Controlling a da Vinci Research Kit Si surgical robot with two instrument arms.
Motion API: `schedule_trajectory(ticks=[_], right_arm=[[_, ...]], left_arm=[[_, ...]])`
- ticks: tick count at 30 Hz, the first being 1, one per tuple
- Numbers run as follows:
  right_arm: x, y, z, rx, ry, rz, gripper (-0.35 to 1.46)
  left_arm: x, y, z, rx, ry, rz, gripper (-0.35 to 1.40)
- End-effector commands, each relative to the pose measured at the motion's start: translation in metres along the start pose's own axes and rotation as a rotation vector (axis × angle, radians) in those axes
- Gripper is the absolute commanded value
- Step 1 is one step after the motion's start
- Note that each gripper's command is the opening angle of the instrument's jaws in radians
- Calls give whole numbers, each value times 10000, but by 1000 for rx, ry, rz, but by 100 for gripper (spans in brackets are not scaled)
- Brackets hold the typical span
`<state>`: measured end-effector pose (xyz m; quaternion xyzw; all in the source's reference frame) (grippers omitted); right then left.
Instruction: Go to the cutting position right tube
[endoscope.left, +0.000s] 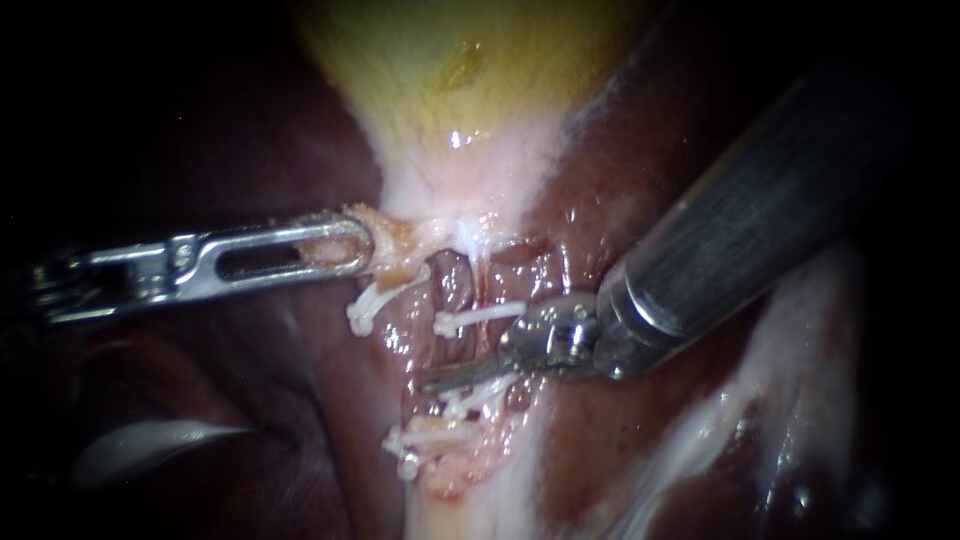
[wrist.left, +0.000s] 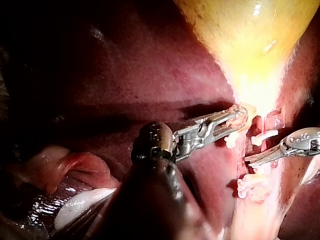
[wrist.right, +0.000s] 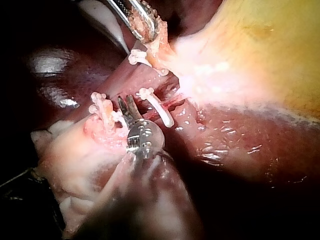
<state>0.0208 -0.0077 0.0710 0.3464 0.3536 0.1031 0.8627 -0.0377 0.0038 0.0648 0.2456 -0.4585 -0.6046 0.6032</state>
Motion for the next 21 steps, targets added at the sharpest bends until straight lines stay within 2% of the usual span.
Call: schedule_trajectory(ticks=[1, 7, 10, 13, 21], right_arm=[[0, 0, 0, 0, 0, 0, 17], [0, -1, -1, 1, 3, 0, 19], [0, 0, -2, 1, 3, 0, 25], [0, -1, -2, 2, 9, -6, 37], [-1, -2, -6, 4, 23, -20, 82]], left_arm=[[0, 0, 0, 0, 0, 0, -35], [0, 1, 0, 0, 0, 0, -35], [0, 1, 0, 0, 0, 0, -35], [0, 1, 0, 0, 0, 0, -35], [0, 1, 0, 0, 0, 0, -35]])
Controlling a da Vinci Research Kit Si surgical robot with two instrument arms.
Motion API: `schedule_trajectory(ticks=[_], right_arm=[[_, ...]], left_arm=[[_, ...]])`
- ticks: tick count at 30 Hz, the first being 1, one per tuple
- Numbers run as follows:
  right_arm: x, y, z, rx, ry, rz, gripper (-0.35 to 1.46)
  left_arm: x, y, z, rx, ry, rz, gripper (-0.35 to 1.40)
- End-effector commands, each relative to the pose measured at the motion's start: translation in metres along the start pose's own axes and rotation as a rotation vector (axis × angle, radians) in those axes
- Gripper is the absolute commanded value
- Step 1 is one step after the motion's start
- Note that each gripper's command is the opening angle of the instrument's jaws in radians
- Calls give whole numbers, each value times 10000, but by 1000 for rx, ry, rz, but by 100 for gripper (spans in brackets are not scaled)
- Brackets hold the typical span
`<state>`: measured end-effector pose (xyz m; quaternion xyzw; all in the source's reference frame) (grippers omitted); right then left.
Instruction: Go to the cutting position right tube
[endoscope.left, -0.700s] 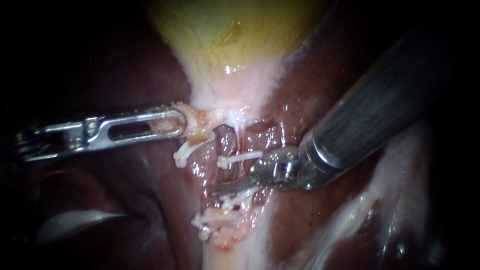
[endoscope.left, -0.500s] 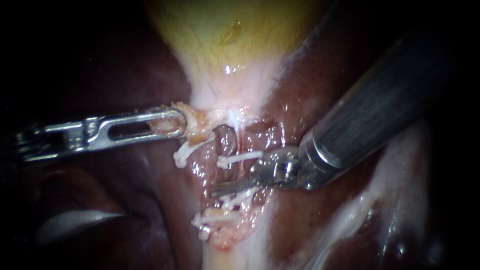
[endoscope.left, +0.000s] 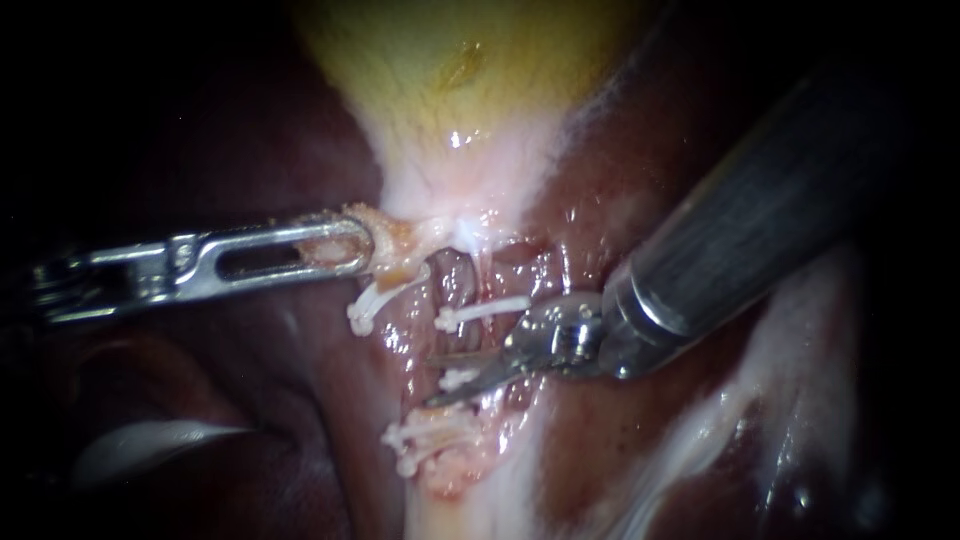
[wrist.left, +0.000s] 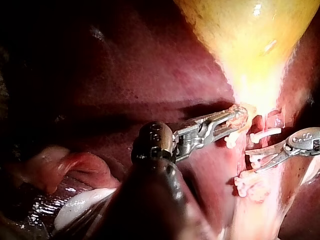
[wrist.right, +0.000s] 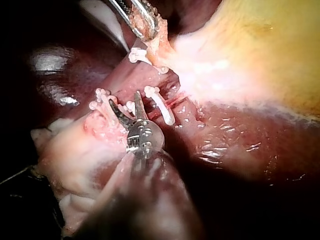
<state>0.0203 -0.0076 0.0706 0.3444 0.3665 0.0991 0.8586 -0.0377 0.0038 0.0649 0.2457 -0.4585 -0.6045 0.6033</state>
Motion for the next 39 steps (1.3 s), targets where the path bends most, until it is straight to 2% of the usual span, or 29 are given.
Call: schedule_trajectory(ticks=[1, 5, 10, 14, 28, 39], right_arm=[[0, 0, -1, 0, 4, -4, 87], [0, -2, -6, 7, 12, -10, 101], [3, -7, -21, 7, 49, -22, 126], [4, -11, -33, 3, 64, -21, 136], [-7, -11, -67, -4, 72, -8, 141], [-15, 4, -66, -9, 75, 76, 141]], left_arm=[[0, 0, 0, 0, 0, 0, -35], [0, 0, 0, 0, 0, 0, -35], [0, 0, 0, 0, 0, 0, -35], [0, 1, 0, 0, 0, 0, -35], [-5, 1, -4, 2, 3, -2, -35], [-13, 2, -7, 3, -8, 5, -35]])
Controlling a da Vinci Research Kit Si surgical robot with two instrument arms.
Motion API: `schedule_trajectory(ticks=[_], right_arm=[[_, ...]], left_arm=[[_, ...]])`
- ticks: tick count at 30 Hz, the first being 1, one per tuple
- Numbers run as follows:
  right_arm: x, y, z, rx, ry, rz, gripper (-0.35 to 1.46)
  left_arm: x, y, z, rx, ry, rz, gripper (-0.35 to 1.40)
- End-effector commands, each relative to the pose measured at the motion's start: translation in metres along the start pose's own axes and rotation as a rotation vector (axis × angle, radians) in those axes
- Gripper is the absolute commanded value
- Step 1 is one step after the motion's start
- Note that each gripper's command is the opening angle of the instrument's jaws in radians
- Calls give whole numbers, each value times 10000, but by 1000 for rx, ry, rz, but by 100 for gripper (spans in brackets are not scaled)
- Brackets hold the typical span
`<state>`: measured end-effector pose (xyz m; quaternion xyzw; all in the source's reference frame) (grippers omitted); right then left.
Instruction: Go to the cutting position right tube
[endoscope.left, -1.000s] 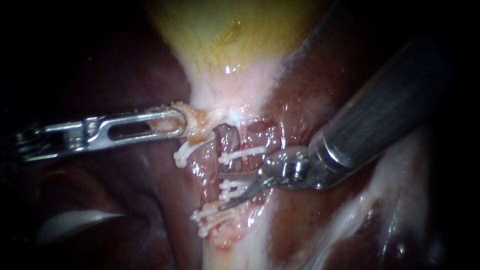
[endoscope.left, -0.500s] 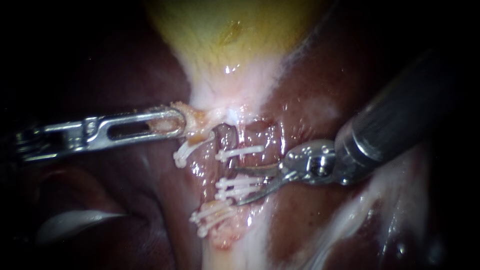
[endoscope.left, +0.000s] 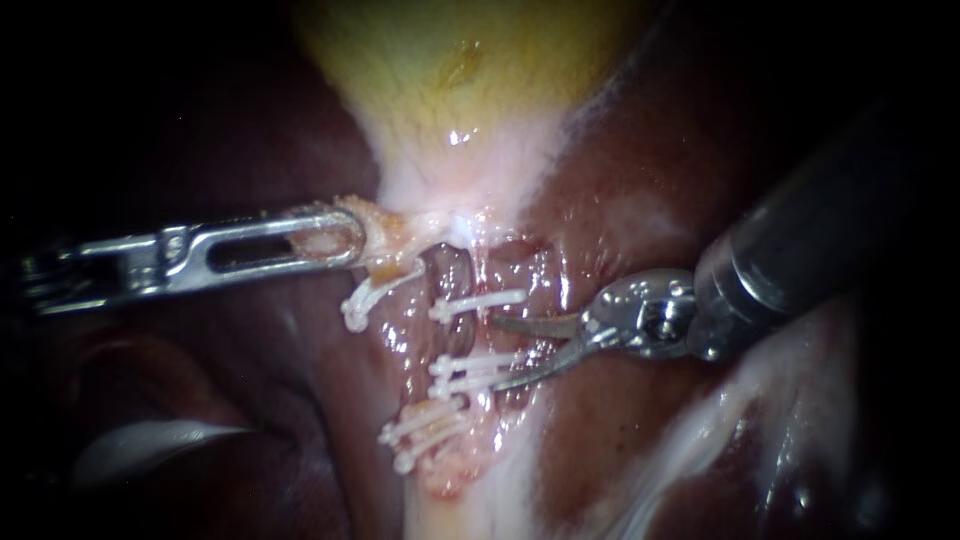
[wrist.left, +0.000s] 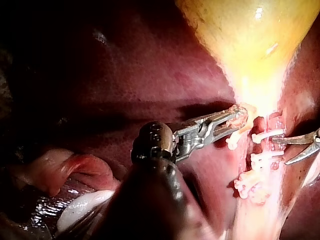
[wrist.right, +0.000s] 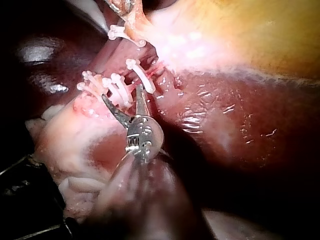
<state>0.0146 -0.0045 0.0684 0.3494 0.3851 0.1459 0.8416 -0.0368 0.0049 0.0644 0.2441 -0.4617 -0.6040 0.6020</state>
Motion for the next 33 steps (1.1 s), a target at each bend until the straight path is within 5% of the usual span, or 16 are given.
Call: schedule_trajectory(ticks=[1, 21, 33], right_arm=[[-1, 2, 1, 0, -1, 6, 141], [-9, 20, 27, 5, 4, 64, 143], [-1, 22, 40, 116, 105, 97, 143]], left_arm=[[-2, 1, 1, 2, -7, 1, -35], [-3, 3, 0, -3, -10, 0, -35], [-1, 2, 1, -4, -11, 1, -35]])
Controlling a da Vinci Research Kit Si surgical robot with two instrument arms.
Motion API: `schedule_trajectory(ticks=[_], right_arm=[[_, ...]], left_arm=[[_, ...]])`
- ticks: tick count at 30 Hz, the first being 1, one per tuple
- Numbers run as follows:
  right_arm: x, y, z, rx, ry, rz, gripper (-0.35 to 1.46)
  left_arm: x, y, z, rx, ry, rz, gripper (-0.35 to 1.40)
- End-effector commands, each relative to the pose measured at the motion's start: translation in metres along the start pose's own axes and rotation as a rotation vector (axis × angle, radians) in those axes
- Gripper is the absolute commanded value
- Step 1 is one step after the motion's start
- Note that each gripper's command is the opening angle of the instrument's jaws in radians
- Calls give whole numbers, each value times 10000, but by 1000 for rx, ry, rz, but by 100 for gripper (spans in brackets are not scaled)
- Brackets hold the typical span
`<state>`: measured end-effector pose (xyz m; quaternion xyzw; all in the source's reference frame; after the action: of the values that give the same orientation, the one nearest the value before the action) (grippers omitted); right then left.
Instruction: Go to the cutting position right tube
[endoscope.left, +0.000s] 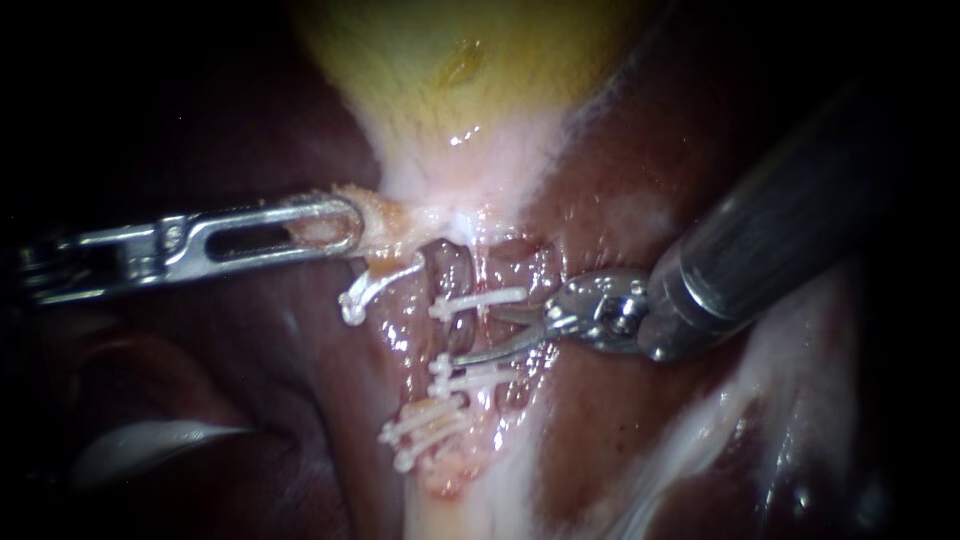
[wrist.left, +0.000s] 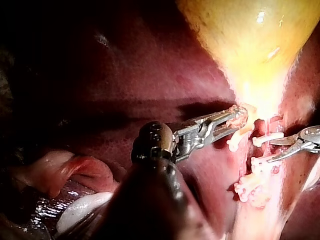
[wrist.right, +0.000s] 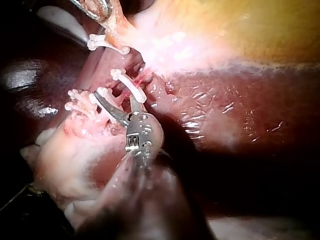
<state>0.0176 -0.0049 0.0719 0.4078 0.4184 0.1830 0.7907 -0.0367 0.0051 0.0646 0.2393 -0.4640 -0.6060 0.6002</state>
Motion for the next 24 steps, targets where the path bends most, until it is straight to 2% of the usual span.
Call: schedule_trajectory(ticks=[1, 15, 21, 24], right_arm=[[1, 0, 2, 12, 13, 2, 143], [3, -4, 21, 140, 87, 29, 143], [6, -2, 32, 160, 116, 32, 143], [8, 0, 35, 171, 143, 31, 143]], left_arm=[[0, 0, 0, 0, 0, 0, -35], [1, 0, 1, -1, -1, 0, -35], [2, 0, 2, -2, -2, 1, -35], [2, 0, 2, -2, -2, 1, -35]])
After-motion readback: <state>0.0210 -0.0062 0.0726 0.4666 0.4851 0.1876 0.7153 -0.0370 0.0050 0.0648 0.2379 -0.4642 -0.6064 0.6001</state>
